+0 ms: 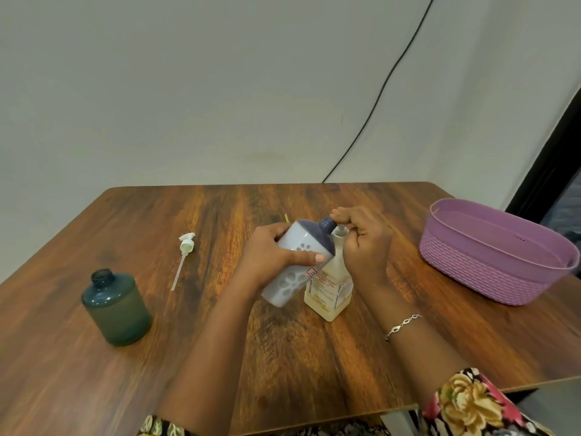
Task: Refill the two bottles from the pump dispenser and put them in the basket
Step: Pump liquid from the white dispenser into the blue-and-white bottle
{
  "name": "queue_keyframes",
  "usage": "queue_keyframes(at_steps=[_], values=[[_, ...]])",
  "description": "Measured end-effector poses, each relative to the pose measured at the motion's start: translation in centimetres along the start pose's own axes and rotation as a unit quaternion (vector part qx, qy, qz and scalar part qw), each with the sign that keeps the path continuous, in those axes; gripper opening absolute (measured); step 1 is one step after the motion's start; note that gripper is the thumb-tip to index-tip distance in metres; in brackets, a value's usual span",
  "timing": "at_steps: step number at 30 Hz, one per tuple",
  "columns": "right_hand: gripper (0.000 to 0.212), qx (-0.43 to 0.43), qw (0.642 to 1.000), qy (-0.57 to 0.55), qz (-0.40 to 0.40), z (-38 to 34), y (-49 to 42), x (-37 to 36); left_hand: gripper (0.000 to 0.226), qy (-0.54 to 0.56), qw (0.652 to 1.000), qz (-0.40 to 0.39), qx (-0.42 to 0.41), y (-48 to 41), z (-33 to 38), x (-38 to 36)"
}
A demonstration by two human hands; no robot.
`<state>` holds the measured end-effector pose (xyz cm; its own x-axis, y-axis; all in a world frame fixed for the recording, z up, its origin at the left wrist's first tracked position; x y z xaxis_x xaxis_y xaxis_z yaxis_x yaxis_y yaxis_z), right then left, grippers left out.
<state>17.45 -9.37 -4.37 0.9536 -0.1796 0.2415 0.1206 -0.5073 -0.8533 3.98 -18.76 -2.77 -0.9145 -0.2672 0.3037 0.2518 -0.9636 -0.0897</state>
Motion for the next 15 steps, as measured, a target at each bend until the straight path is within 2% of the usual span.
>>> queue_keyframes(at_steps=[3, 5, 7, 11, 15], values=[[0.039, -0.027, 0.999, -0.021, -0.038, -0.3, -0.2, 0.8, 0.048, 0.001, 1.0, 0.01, -0.002, 0.1, 0.0, 0.0], [0.043, -0.085, 0.987, -0.068, -0.116, -0.6, -1.6, 1.9, 0.048, 0.008, 1.0, 0.009, -0.005, 0.3, 0.2, 0.0], [0.033, -0.172, 0.958, -0.107, -0.203, -1.3, -3.4, 3.0, 0.047, 0.009, 1.0, 0.006, -0.008, 0.4, 0.3, 0.0], [0.011, -0.248, 0.916, -0.031, -0.314, -2.2, -7.0, 3.9, 0.042, 0.013, 1.0, 0.007, -0.014, 0.7, 0.6, -0.3], [0.016, -0.285, 0.876, 0.028, -0.387, -2.9, -9.1, 3.1, 0.035, 0.002, 1.0, 0.007, -0.022, 0.5, 1.0, -0.2]])
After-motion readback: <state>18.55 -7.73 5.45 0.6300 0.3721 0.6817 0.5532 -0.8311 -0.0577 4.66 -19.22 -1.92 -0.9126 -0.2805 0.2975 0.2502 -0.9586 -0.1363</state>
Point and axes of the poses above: each hand's wrist, its own y-axis away from the middle knuckle, its own x-axis out of the back of the hand, z = x × y, the point moved 1 cm from there along -y, towards the middle knuckle, and after that the axes turned 3 degrees about -z, right-handed, at the moved point
